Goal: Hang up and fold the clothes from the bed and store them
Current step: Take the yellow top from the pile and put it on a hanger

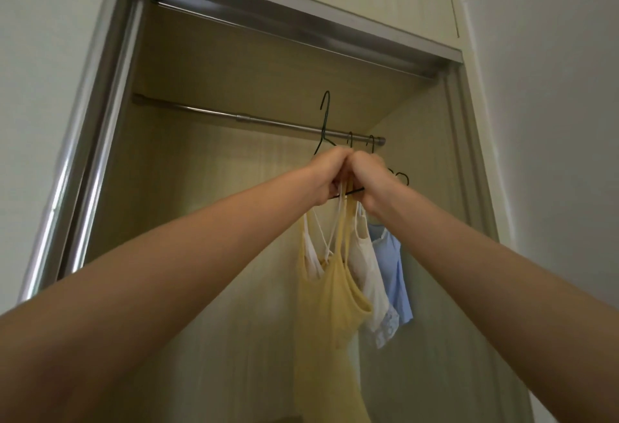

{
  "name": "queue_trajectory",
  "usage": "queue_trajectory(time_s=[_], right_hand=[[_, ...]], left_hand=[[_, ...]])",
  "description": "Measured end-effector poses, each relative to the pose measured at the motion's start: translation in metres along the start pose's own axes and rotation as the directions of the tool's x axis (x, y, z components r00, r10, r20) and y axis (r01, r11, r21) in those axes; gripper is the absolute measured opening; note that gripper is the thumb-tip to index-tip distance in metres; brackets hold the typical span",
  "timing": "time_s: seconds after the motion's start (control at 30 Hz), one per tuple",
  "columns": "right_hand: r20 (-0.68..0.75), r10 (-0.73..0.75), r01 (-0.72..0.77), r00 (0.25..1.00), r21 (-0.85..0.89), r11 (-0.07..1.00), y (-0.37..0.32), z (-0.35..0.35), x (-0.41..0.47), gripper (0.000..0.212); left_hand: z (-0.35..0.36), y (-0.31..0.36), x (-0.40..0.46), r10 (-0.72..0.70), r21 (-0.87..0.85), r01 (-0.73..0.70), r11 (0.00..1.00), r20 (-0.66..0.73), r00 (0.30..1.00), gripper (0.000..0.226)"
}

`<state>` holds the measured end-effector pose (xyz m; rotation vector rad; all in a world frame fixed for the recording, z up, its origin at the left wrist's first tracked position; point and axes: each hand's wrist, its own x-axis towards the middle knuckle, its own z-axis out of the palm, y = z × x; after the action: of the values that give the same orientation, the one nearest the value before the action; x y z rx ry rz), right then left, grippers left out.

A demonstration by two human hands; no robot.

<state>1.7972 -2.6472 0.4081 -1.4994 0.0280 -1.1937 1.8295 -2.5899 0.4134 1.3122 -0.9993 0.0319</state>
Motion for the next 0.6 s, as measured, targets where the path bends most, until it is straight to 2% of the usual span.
queue_trajectory(time_s=[0.13,0.27,0.6], right_hand=[[-0.025,0.0,-0.002,1.0,-0.079,0.997,0.025,0.008,0.021,0.015],[-0.01,0.007,-0.008,1.0,-0.055,0.998,0.036,0.004,0.024,0.014],[-0.01,-0.033,0.033,0.999,-0.056,0.998,0.073,0.006,0.079,0.02]], left_hand=[[0.0,-0.015,0.02,-0.046,0.045,0.047,0.998,-0.022,0.999,0.026],[-0.002,-0.032,0.04,-0.046,0.055,0.047,0.997,-0.025,0.999,0.017],[0.001,-0.07,0.101,0.016,0.076,-0.012,0.997,-0.05,0.999,0.023]])
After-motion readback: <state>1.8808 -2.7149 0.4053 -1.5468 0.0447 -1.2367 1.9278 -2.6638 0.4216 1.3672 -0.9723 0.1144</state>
